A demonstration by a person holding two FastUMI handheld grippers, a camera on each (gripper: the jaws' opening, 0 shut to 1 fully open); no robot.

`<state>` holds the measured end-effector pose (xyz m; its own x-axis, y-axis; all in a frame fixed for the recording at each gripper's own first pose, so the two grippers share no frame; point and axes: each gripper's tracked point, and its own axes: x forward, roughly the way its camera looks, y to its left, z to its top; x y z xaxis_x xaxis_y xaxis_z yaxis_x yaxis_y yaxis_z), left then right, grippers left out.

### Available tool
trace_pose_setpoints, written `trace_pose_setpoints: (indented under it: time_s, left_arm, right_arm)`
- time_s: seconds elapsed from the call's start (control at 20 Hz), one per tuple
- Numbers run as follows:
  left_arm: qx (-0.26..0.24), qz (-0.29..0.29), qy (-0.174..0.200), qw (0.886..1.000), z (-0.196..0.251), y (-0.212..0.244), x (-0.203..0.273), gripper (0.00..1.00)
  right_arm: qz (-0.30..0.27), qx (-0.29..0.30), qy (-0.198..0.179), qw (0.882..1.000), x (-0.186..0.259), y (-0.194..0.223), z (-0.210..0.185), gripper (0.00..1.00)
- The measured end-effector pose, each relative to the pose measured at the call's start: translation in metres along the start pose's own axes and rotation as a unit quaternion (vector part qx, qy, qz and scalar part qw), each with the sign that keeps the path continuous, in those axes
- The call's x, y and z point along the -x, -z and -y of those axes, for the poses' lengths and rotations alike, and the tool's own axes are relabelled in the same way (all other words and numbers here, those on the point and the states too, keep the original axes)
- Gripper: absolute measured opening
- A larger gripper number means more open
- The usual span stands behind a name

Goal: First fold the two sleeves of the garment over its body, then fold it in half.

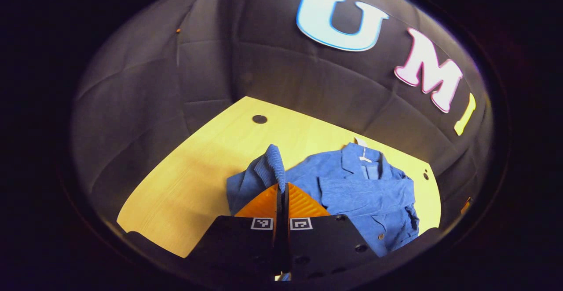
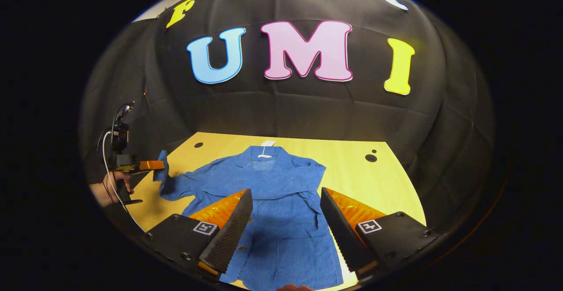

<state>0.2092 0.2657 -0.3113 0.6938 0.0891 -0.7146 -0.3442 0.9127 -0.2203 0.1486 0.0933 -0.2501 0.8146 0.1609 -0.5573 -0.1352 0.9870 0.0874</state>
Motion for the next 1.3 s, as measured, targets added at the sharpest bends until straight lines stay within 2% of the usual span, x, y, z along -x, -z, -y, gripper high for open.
trace_pose_setpoints:
  time_s: [0.25, 0.35, 0.5, 0.7, 1.0, 1.1, 1.3]
  left_arm:
    - [-0.010, 0.000, 0.029, 1.000, 0.056, -0.005, -0.003, 0.00]
    - [-0.027, 0.010, 0.025, 0.999, 0.075, -0.010, -0.004, 0.00]
    - [-0.007, 0.016, 0.032, 0.999, 0.114, -0.018, -0.006, 0.00]
    - [-0.023, 0.015, 0.030, 0.999, 0.159, -0.019, -0.018, 0.00]
    - [-0.086, -0.006, 0.044, 0.995, 0.227, -0.001, -0.061, 0.00]
    - [-0.110, -0.034, 0.033, 0.993, 0.235, 0.012, -0.083, 0.00]
    - [-0.126, -0.064, 0.047, 0.989, 0.271, 0.032, -0.112, 0.00]
  right_arm:
    - [0.007, -0.004, 0.003, 1.000, -0.004, -0.001, 0.021, 0.99]
    - [0.006, -0.015, -0.009, 1.000, -0.006, 0.002, 0.025, 0.99]
    - [-0.012, -0.012, -0.031, 0.999, -0.013, 0.012, 0.034, 0.98]
    - [-0.014, -0.009, -0.055, 0.998, -0.021, 0.005, 0.049, 0.99]
    - [-0.021, -0.014, -0.049, 0.998, -0.025, 0.008, 0.081, 0.99]
    - [-0.026, -0.019, -0.042, 0.999, -0.025, 0.014, 0.090, 0.99]
    - [-0.035, -0.032, -0.029, 0.998, -0.024, 0.022, 0.102, 0.99]
